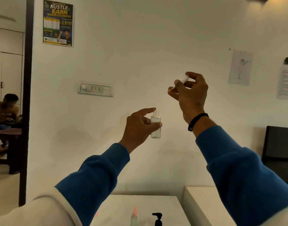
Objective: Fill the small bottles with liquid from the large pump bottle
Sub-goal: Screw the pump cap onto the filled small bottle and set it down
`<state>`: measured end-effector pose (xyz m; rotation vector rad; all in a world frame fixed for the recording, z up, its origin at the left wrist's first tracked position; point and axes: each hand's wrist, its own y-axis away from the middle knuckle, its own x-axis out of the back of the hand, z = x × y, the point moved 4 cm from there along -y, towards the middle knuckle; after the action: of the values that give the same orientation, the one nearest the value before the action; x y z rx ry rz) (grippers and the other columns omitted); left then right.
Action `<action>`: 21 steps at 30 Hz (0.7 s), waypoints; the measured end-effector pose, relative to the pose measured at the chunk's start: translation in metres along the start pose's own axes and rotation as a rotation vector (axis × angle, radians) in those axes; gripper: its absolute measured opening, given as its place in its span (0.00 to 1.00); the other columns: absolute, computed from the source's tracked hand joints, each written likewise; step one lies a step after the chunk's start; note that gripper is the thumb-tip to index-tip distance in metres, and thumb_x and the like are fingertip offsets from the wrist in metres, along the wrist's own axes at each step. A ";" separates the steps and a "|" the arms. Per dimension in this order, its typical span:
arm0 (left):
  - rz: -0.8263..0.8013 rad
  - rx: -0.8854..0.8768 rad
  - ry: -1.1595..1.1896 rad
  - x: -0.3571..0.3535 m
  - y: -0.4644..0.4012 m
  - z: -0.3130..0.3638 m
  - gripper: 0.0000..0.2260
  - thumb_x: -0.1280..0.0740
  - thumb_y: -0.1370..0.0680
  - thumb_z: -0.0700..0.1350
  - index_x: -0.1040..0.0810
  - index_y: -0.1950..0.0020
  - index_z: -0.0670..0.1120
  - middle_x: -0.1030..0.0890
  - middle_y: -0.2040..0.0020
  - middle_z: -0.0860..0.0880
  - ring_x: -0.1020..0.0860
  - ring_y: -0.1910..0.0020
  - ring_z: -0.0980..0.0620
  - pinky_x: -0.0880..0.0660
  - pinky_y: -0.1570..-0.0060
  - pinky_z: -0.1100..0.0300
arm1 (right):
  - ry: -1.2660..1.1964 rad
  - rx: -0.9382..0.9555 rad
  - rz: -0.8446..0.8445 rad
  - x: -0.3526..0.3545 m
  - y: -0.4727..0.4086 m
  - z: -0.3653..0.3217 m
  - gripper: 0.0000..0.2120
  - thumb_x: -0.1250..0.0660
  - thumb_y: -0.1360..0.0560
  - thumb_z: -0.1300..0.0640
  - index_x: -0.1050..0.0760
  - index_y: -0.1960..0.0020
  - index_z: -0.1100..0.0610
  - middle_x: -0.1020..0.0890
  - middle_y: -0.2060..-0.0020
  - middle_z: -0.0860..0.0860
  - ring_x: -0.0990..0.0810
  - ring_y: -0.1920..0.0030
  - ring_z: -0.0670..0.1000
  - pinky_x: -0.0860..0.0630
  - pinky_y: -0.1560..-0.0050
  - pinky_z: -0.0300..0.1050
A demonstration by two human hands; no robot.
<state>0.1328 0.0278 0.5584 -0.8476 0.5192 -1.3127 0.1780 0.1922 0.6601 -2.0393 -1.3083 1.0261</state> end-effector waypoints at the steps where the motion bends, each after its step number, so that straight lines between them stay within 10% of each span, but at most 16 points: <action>1: 0.004 0.000 0.011 0.000 0.000 0.001 0.24 0.21 0.28 0.45 0.20 0.33 0.50 0.17 0.67 0.45 0.17 0.61 0.42 0.16 0.53 0.44 | -0.015 -0.002 0.014 0.001 0.001 0.001 0.18 0.29 0.25 0.67 0.27 0.37 0.57 0.18 0.51 0.57 0.13 0.62 0.55 0.16 0.61 0.47; 21: 0.014 0.024 0.054 0.004 0.004 0.010 0.25 0.21 0.28 0.43 0.21 0.32 0.46 0.17 0.68 0.55 0.16 0.65 0.56 0.15 0.61 0.56 | -0.062 -0.019 0.045 0.003 0.019 0.012 0.19 0.28 0.25 0.68 0.28 0.37 0.58 0.19 0.50 0.59 0.14 0.62 0.57 0.15 0.58 0.51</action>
<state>0.1438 0.0262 0.5620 -0.7892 0.5505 -1.3291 0.1792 0.1871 0.6383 -2.0744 -1.3138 1.1096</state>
